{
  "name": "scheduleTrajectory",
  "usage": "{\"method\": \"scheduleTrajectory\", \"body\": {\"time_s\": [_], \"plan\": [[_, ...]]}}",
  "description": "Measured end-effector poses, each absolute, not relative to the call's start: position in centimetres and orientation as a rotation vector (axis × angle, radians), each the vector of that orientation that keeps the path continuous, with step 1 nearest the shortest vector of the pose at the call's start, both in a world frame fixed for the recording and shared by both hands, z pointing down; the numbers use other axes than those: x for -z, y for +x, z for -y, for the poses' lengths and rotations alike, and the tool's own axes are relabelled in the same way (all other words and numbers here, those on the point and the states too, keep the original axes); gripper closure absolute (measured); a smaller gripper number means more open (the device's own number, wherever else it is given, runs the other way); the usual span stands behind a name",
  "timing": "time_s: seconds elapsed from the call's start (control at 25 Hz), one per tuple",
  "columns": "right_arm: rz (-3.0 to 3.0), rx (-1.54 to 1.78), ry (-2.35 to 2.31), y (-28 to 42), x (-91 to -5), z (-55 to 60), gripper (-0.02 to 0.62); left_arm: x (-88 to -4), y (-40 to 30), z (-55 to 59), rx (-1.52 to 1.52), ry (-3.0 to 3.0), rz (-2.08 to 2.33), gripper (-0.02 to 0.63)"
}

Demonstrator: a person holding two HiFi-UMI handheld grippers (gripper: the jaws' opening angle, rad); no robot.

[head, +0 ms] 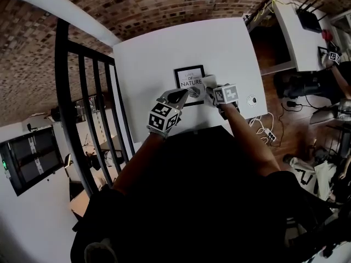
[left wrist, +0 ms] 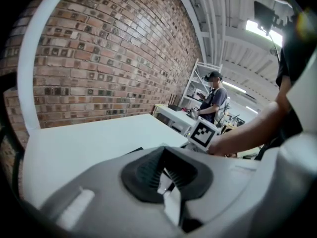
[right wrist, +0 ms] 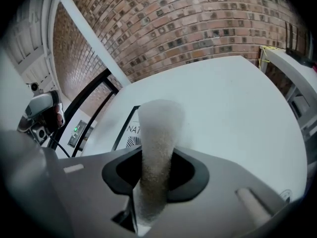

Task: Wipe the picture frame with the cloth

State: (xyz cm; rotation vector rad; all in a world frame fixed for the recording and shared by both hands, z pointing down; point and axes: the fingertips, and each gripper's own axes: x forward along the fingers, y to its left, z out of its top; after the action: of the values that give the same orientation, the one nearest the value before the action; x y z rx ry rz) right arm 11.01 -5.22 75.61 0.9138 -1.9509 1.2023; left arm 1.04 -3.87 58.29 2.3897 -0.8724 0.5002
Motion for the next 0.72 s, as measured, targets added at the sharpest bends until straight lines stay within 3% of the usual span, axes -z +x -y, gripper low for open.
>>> {"method": "scheduleTrajectory", "body": {"time_s": [0.2, 0.6, 0.72], "plan": [[1.945, -1.225, 0.944, 11.1, -74.9, 5.8, 0.483, -58.5, 0.0, 3.8, -0.5, 2.371, 0.906, 0.604], [2.13, -1.067, 0.484, -2.9, -73.5, 1.0, 0.483, -59.0, -3.9, 3.4, -0.485, 2.29, 1.006, 0.604], [2.072, -1.036, 0.431, -3.8, -74.5, -0.8, 0.483, -59.2, -4.7, 3.3, -0.48, 2.277, 1.021, 0.604]]}}
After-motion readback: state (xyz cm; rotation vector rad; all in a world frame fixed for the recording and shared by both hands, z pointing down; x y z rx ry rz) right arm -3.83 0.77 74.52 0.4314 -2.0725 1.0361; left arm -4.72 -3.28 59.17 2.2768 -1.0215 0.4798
